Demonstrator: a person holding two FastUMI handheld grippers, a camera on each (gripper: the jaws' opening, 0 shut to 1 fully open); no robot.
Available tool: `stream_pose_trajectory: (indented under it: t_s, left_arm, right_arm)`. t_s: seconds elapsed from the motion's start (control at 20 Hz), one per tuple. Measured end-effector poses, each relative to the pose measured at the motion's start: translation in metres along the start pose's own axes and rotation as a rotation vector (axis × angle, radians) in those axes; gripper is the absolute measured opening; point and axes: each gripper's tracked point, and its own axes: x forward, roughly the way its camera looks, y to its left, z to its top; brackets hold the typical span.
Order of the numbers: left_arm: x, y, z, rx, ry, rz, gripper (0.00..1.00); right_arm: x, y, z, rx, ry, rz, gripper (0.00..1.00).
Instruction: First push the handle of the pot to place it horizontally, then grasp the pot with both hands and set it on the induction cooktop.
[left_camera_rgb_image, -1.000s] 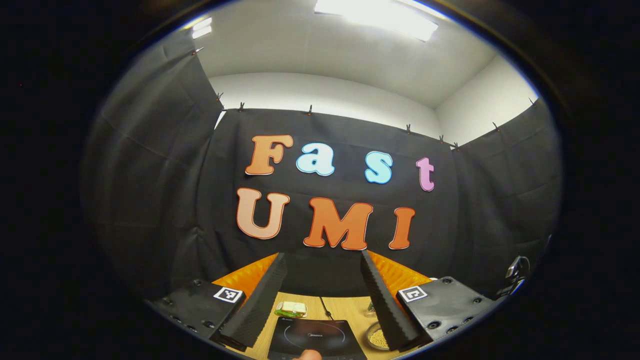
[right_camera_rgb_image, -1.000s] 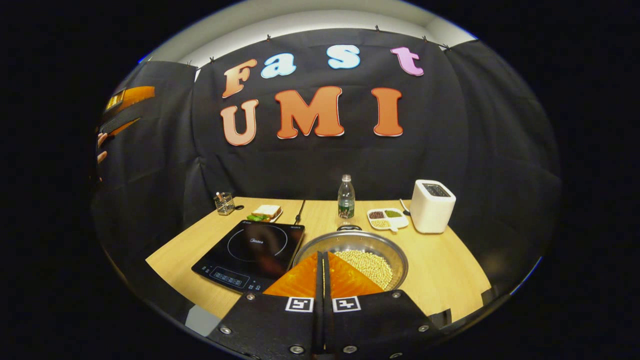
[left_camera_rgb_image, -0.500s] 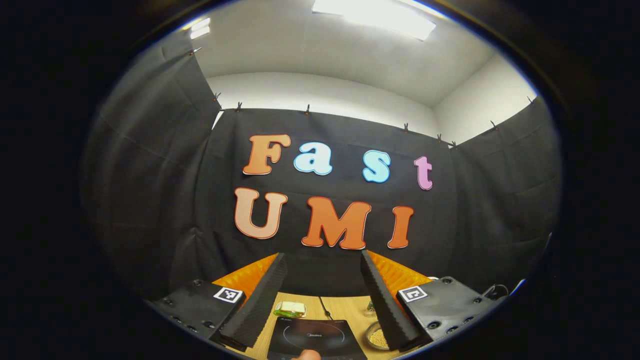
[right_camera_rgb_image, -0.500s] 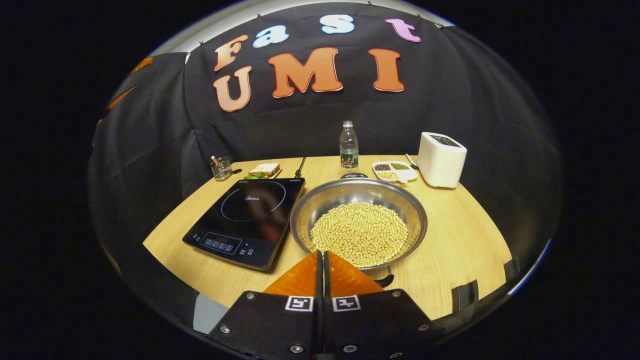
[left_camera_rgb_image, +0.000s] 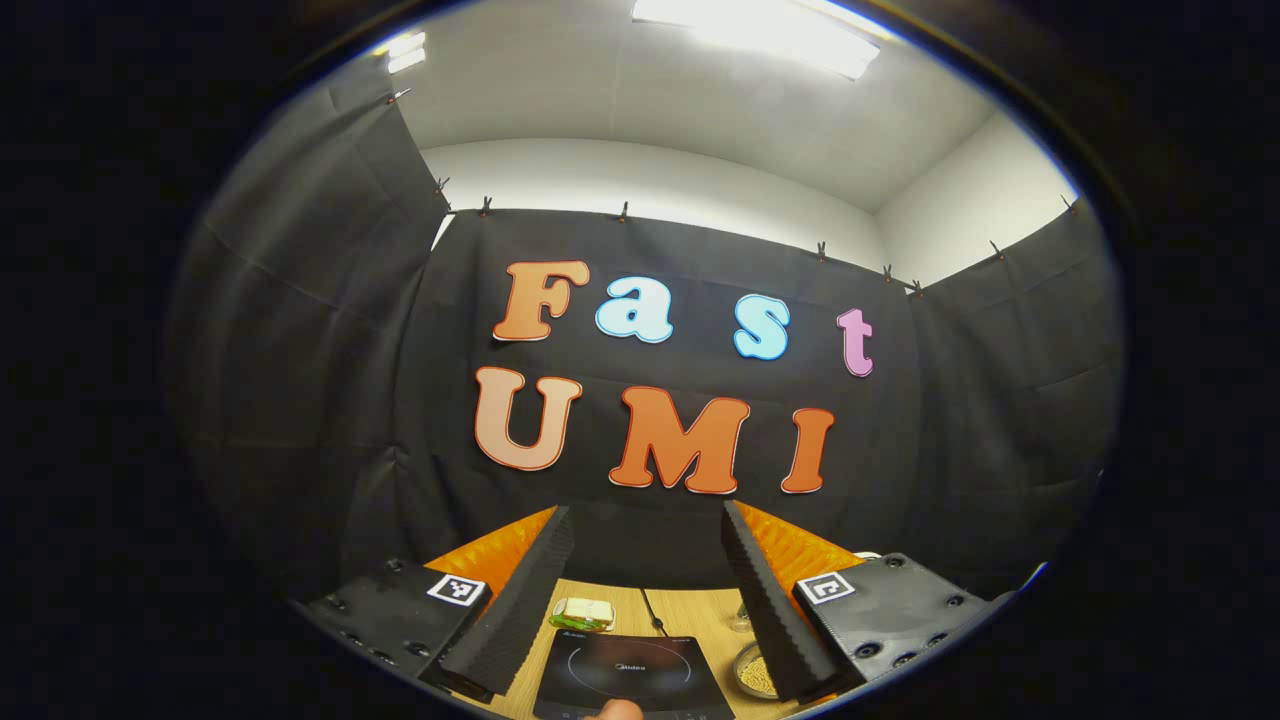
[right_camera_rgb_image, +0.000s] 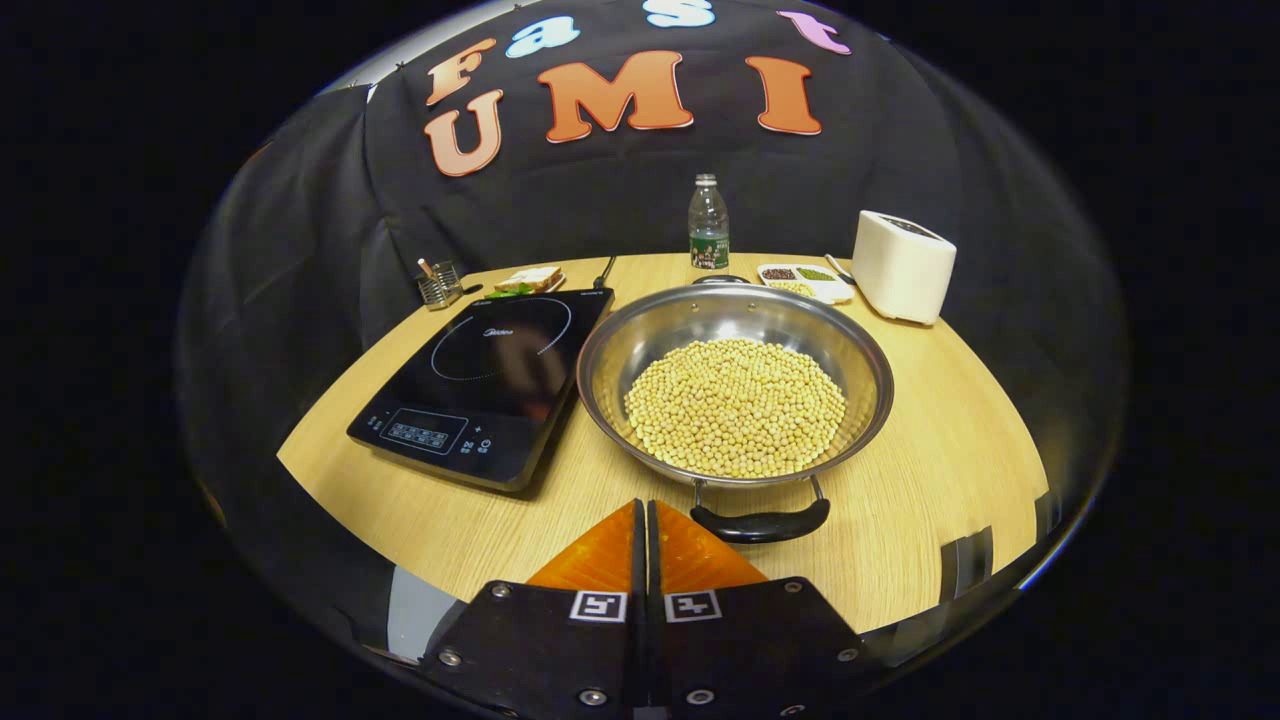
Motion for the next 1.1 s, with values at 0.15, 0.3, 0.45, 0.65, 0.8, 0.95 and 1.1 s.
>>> stream_pose_trajectory:
  t_s: [0.15, 0.3, 0.45, 0.65, 0.8, 0.95, 1.1]
  left_arm:
    - [0.000, 0.007, 0.002, 0.004, -0.005, 0.017, 0.97]
    - [0.000, 0.009, 0.002, 0.005, -0.006, 0.023, 0.96]
    - [0.000, 0.010, 0.000, 0.005, -0.001, 0.024, 0.97]
    - [-0.001, 0.009, 0.003, 0.009, -0.004, 0.021, 0.96]
    - [-0.001, 0.008, 0.002, 0.007, -0.003, 0.011, 0.96]
    - [0.001, 0.010, 0.000, 0.003, 0.003, 0.014, 0.96]
    - [0.003, 0.013, 0.000, -0.010, 0.002, 0.021, 0.96]
  right_arm:
    - [0.007, -0.011, -0.008, 0.001, 0.018, -0.034, 0.00]
    - [0.008, -0.011, -0.011, 0.026, 0.031, -0.014, 0.00]
    - [0.007, -0.017, -0.012, 0.004, 0.030, -0.035, 0.00]
    - [0.004, -0.028, -0.013, 0.017, 0.035, -0.052, 0.00]
    - [0.006, -0.039, -0.012, 0.024, 0.038, -0.073, 0.00]
    - [0.004, -0.050, -0.012, 0.036, 0.041, -0.092, 0.00]
    - [0.005, -0.060, -0.012, 0.050, 0.045, -0.105, 0.00]
